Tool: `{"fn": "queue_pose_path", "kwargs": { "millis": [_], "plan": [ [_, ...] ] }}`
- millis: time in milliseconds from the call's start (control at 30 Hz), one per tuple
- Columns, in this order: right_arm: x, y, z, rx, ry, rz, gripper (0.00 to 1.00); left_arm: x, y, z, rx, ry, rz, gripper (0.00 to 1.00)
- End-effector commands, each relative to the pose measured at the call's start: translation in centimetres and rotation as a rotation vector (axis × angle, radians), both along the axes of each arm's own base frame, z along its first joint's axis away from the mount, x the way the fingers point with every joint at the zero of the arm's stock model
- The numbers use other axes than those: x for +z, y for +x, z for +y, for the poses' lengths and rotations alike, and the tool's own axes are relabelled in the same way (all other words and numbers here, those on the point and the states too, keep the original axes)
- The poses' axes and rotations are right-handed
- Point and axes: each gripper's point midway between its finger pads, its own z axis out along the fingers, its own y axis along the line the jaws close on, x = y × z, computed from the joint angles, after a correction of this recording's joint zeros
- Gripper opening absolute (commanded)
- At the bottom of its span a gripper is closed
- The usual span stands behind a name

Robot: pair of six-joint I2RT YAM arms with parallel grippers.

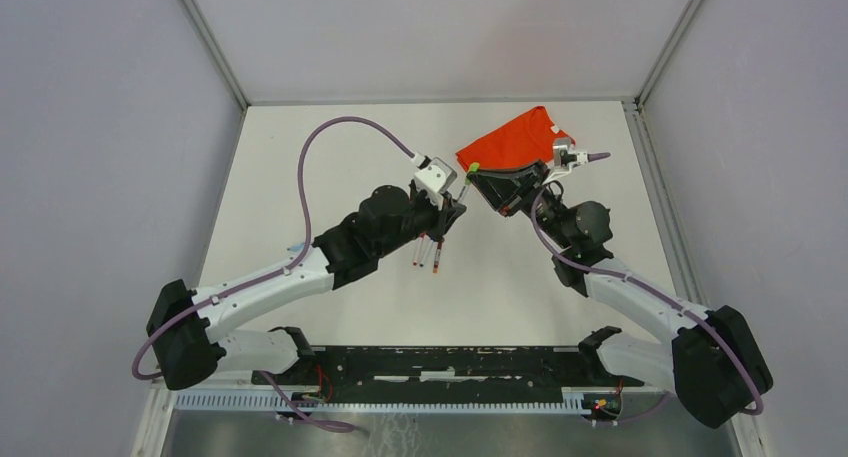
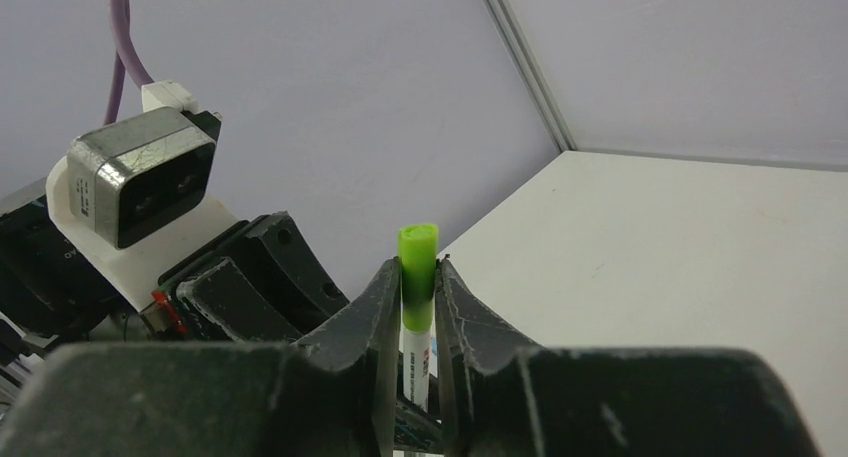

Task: Insert the pens into the pen caps
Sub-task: Insert the pen cap onto the pen.

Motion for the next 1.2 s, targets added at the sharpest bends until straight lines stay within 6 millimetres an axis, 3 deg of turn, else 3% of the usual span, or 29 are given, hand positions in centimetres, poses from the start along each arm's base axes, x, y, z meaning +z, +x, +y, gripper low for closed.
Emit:
{"fn": "queue_pose_path", "kwargs": {
  "millis": [0, 267, 400, 567, 833, 1167],
  "plan": [
    [-0.4, -1.9, 1.0, 0.064, -0.072, -0.057, 0.25, 4.6, 1.0, 0.6, 0.060, -0.116, -0.104, 0.02],
    [-0.3, -1.8, -0.9, -0.043, -0.195, -0.077, 0.50, 4.9, 1.1, 1.0, 0.075, -0.112, -0.119, 0.02],
    [0.5, -1.2, -2.7, -0.134, -0.207, -0.074, 0.55, 5.1, 1.0, 1.1, 0.074, -0.114, -0.123, 0.02],
    [2.7, 0.5, -4.3, -0.234, -0.220, -0.044, 0.57, 5.1, 0.6, 0.5, 0.037, -0.113, -0.120, 0.02],
    [6.3, 1.4, -4.1, -0.241, -0.191, -0.052, 0.56, 4.9, -0.2, -0.3, -0.033, -0.102, -0.121, 0.02],
    [6.8, 1.5, -2.1, -0.125, -0.182, -0.045, 0.56, 4.7, -1.5, -1.7, -0.141, -0.092, -0.110, 0.02]
  ]
}}
